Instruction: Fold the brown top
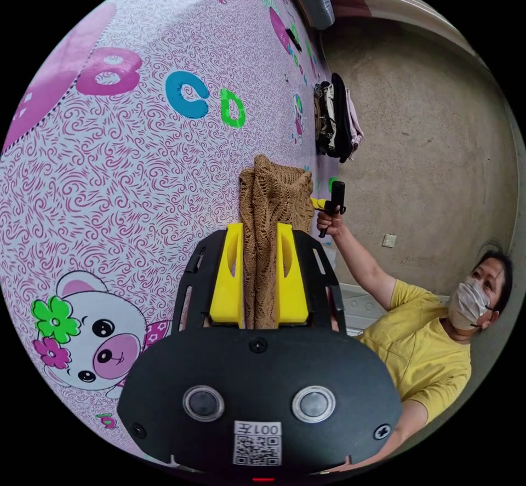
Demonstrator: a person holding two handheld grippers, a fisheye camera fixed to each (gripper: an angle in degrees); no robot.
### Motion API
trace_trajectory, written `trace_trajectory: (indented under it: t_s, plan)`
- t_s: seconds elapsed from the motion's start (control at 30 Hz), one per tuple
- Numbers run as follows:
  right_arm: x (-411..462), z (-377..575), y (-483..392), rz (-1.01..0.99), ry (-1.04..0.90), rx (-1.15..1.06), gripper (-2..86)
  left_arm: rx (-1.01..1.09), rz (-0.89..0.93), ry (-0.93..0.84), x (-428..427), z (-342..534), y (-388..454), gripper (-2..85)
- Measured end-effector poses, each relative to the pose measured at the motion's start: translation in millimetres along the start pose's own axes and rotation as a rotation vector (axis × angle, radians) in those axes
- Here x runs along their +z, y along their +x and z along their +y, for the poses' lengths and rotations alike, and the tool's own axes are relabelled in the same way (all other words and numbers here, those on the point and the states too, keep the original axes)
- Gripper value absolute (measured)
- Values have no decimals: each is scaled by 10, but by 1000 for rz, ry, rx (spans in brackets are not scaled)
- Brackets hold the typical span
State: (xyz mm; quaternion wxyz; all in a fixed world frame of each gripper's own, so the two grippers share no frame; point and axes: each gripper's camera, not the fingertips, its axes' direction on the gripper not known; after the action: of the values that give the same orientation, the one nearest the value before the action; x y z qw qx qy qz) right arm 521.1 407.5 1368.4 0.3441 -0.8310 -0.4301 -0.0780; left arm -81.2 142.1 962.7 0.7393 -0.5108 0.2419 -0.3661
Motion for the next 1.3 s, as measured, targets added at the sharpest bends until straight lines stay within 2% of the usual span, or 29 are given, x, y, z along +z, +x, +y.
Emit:
trace_trajectory:
  t_s: [0.3, 0.5, 0.6, 0.67, 0.87, 1.03, 1.3]
  plan:
    - [136, -27, -139, -74, -52, -32, 104, 42, 38, -39, 484, 190, -17, 48]
    - [314, 4, -287, -116, -74, -73, 83, 45, 100, 4, 872, 471, -107, 40]
    - [363, 74, -387, -81, -71, -98, 65, 66, 82, -4, 1112, 637, -121, 23]
    - [323, 208, -536, 19, -32, -155, 52, 110, 45, 5, 1234, 775, -108, 9]
    - [-7, 881, -1156, 53, 154, -339, 29, 320, -63, 157, 1448, 1531, 229, -4]
    - [-228, 1673, -1988, 109, 299, -546, 23, 637, -170, 288, 1653, 2520, 1006, -6]
    - [-763, 2573, -3369, 274, 478, -803, 24, 969, -298, 418, 2058, 3569, 2204, -7]
